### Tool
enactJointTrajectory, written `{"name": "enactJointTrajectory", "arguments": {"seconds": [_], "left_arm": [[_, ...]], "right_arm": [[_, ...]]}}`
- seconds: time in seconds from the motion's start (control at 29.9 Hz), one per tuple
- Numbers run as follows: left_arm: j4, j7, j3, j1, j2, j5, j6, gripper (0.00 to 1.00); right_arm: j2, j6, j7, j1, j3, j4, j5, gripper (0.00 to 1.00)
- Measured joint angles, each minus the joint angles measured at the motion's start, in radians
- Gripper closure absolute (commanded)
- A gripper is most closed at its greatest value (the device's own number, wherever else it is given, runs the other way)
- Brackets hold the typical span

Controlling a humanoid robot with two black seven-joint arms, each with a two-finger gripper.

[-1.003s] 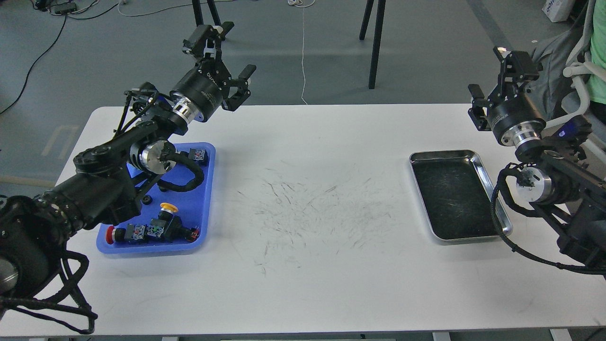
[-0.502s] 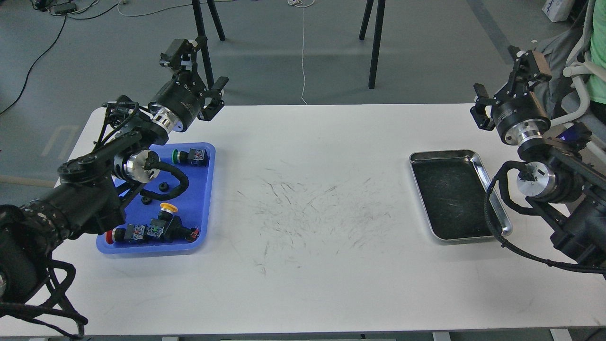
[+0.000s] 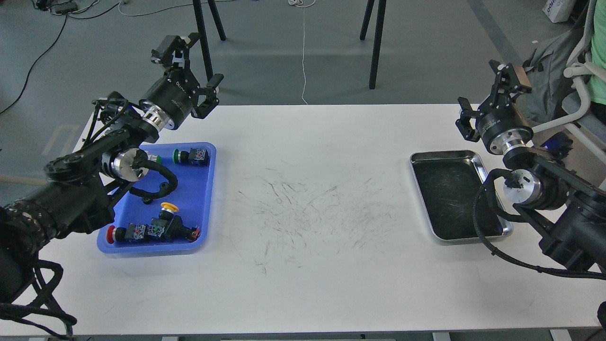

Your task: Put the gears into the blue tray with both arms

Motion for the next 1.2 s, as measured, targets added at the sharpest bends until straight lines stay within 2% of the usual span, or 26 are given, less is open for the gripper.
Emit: {"name": "enactJointTrajectory", "arguments": {"seconds": [0.4,0.67,1.2], "left_arm": [[-0.017,0.000,0.004,-0.029,-0.014,0.020,-0.007,0.00],[-0.045,0.000,0.153,-0.112,-0.030,0.083,-0.041,0.00],[0.011,0.000,0.109,-0.084,-0.107,0.072,0.000,0.00]], "right_arm": [[0.028,0.001,0.002,-0.023,-0.004,-0.004,-0.004,0.01],[0.028,0.005,0.006,-0.036,-0.004,0.001,-0.006,0.01],[0.028,0.000,0.007,-0.044,0.009,0.002,-0.006,0.01]]}}
